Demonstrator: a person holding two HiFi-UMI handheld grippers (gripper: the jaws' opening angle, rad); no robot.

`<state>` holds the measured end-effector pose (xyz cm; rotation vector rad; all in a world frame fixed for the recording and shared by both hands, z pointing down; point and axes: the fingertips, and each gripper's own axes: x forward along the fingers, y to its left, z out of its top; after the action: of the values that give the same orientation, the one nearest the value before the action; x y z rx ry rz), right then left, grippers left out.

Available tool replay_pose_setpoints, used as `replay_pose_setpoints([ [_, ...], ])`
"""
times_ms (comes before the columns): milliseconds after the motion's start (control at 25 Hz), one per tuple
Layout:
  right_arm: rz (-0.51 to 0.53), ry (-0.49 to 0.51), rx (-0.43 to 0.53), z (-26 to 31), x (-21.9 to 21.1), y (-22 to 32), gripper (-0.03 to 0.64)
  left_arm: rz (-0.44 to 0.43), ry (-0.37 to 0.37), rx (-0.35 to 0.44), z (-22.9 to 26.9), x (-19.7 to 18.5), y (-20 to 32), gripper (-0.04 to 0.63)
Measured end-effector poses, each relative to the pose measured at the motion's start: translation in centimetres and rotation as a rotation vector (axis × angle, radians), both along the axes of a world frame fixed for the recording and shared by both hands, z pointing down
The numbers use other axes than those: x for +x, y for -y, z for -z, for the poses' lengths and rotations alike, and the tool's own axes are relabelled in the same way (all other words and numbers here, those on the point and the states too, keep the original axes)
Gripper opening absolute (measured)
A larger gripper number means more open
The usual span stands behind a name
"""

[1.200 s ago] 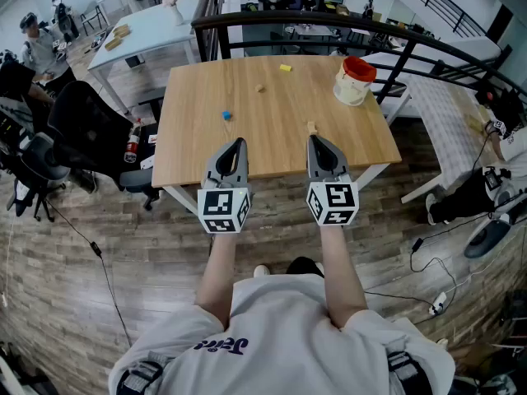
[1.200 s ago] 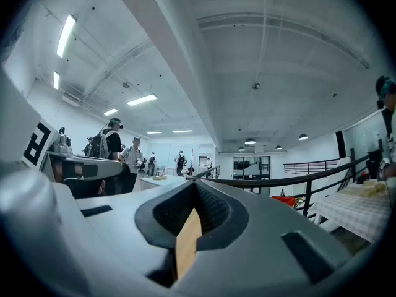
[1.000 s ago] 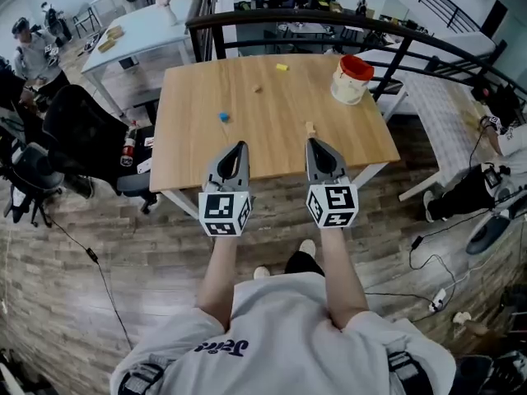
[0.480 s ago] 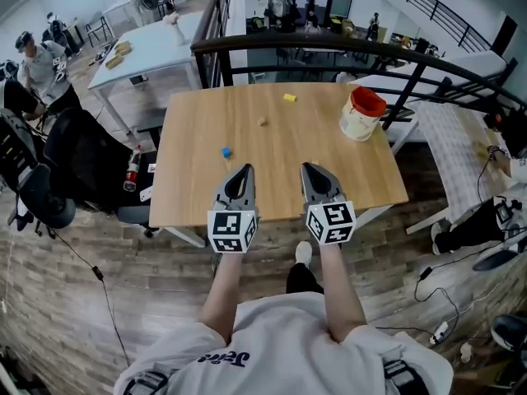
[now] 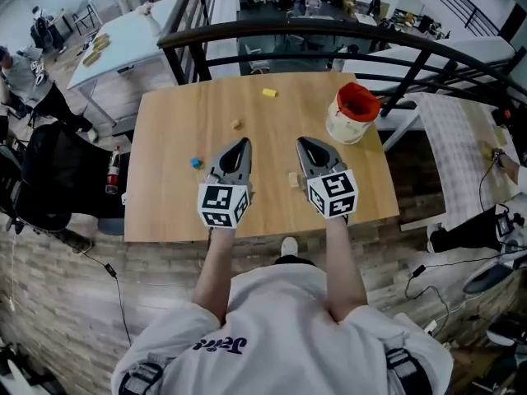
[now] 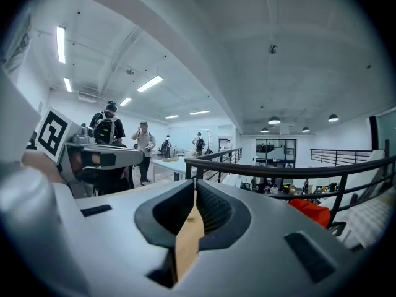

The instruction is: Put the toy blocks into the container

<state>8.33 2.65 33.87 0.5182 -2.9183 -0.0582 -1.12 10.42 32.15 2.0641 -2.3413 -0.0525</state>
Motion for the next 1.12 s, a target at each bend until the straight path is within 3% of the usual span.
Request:
replay_pose_setpoints([
  [320,0.126,-0.249,-0.058,-9.3,0.6,7.1,0.015,-0.094,-0.056,-0.143,-6.9,0.7,8.9,0.012],
  [520,0.151,-0.43,-0.143,-16.5,1.6,7.3,0.017,-0.192,-0.11,-0.274,-13.3,1.3,12.1,0.012],
  [840,0.148,-0.551,-0.322,-25.1,1.0,5.6,0.022,-0.317,-0.174,-0.395,-21.5,1.0,15.0,0.012],
  [880,0.144,-0.567,-0.351,-26.4,1.1,5.1,0.065,-0.33,-0.179,-0.408,-22.3,1.1,15.1,0.012],
  [920,0.137,-0.583,-0.376,-27.6,1.3,4.7,0.163,-0.342,-0.183,-0.422,-23.1,1.3,15.2,0.012],
  [1120,0.051,-0.665,-0.423,-32.2,2.1,3.4,0.196,-0.383,-0.198,-0.473,-26.7,1.9,15.1,0.012],
])
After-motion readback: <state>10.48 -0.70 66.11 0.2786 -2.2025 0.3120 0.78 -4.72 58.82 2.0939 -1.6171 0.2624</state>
